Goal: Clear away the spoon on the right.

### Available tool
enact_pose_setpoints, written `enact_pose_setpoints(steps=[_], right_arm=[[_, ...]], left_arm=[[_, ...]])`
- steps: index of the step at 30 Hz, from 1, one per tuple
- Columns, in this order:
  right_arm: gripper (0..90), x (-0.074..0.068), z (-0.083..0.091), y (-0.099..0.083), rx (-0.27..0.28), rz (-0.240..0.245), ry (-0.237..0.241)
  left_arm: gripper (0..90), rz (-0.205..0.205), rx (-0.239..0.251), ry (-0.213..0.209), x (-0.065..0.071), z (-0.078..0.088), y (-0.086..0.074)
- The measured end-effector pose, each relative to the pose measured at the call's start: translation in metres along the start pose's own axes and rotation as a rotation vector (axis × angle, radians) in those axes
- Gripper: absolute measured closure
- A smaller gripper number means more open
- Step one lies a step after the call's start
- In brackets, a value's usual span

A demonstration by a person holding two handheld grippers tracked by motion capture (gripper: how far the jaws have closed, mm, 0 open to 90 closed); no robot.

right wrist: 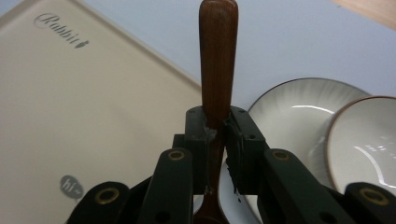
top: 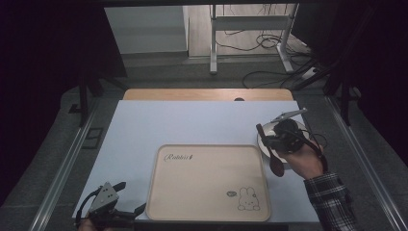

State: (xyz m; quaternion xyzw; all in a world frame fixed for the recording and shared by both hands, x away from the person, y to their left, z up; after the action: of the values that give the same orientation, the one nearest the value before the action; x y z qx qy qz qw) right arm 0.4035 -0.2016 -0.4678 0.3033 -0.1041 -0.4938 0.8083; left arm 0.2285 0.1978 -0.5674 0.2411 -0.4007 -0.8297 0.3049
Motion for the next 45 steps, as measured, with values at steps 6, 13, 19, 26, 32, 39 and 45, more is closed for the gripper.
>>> enact_pose_setpoints(steps=[6,13,19,26,32,39,45], right_arm=[[79.4,-0.015,-0.003,-0.012,-0.036,0.009,0.028],[79.4,-0.038,-0.009,-0.028,-0.085,0.031,0.073],[79.5,-0.05,-0.013,-0.038,-0.115,0.037,0.097],[79.5,-0.063,-0.022,-0.05,-0.164,0.043,0.12],[79.5,-0.071,-0.035,-0.062,-0.212,0.048,0.135],[79.3,-0.074,-0.052,-0.076,-0.255,0.045,0.127],[69.5,-0.073,-0.065,-0.084,-0.277,0.043,0.123]], left_arm=[[0.1,-0.001,0.003,0.001,0.0,0.0,0.0],[0.2,-0.005,0.001,0.001,0.0,0.0,0.0],[0.1,-0.007,0.001,0.002,0.0,0.0,0.0],[0.2,-0.003,0.003,0.001,0.0,-0.001,0.001],[0.1,-0.004,0.003,-0.001,0.0,-0.001,0.001],[0.2,-0.005,0.004,-0.001,0.0,-0.001,0.001],[0.2,-0.006,0.004,-0.001,0.0,-0.001,0.001]])
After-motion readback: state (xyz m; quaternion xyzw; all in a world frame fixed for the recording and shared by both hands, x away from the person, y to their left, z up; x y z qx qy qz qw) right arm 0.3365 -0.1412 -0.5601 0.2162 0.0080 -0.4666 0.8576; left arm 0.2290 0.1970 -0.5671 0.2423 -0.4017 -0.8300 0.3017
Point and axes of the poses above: each handheld gripper's, and its own axes: z roughly backward along the jaws, y roughly out of its top, x roughly to its right, the point moved 10 cm from there along -z, roughly forward along the jaws, and after that the axes turned 14 degrees about -z, right-handed, at the moved point
